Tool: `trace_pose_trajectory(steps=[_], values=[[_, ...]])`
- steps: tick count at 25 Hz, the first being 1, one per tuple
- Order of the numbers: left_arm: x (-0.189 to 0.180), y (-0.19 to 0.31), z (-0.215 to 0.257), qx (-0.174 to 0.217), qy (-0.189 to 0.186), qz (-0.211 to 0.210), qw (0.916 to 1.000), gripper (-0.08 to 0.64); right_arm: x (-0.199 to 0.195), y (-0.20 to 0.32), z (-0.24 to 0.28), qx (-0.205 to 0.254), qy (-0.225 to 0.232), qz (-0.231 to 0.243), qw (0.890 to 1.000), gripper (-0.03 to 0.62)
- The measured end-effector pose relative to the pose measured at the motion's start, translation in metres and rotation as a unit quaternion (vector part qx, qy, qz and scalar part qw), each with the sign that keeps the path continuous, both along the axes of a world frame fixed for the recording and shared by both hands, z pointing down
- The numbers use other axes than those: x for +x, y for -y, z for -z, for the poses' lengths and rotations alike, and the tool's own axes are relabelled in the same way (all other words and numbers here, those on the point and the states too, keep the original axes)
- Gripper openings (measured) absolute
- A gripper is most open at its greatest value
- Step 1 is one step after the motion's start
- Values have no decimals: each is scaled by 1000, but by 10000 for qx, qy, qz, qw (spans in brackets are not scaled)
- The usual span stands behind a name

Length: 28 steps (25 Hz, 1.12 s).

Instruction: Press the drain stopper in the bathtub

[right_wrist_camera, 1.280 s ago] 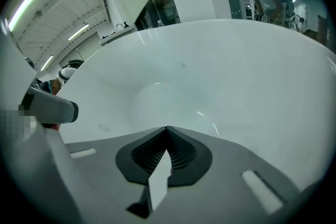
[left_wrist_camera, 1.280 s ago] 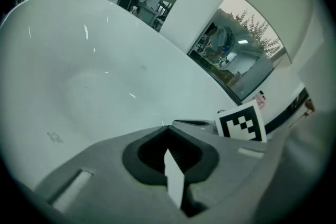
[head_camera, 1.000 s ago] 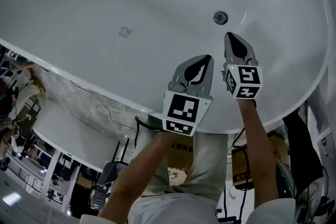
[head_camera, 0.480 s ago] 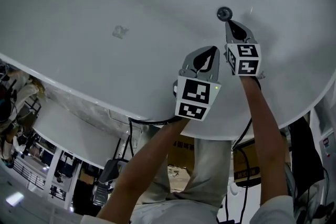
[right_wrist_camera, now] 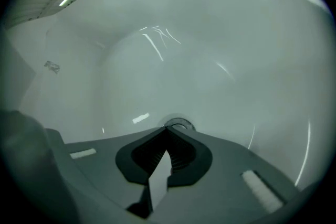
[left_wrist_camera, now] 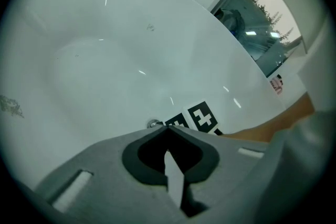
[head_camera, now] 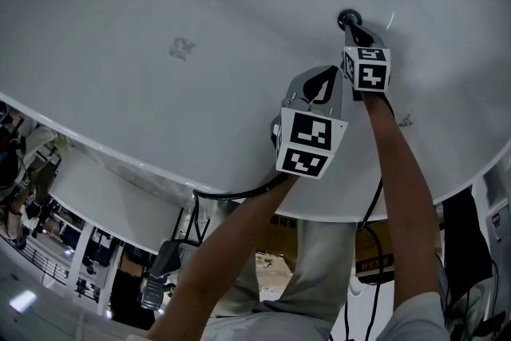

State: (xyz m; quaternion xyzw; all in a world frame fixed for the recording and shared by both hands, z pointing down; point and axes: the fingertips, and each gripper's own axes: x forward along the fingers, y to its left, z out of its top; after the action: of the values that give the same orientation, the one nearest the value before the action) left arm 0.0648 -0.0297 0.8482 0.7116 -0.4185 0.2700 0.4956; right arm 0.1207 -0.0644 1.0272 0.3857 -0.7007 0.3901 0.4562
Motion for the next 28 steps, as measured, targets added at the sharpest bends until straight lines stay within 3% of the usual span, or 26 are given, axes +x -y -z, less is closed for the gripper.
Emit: trace_pose_trajectory(steps=[13,18,21,28], values=[[5,-2,-10,-76,-39,11,10000,5,13,1,-45,-539,-415,-415,9968,3],[3,0,-8,-69,11,17,10000,5,14,3,-44,-880,-599,-79,9943,3],[0,2,0,-39,24,-28,10000,5,11,4,-27,-737,-416,77,9964,2],[-10,14,29,175,111,-62,9998,5,4,18,26,-376,29,-287,9989,2]])
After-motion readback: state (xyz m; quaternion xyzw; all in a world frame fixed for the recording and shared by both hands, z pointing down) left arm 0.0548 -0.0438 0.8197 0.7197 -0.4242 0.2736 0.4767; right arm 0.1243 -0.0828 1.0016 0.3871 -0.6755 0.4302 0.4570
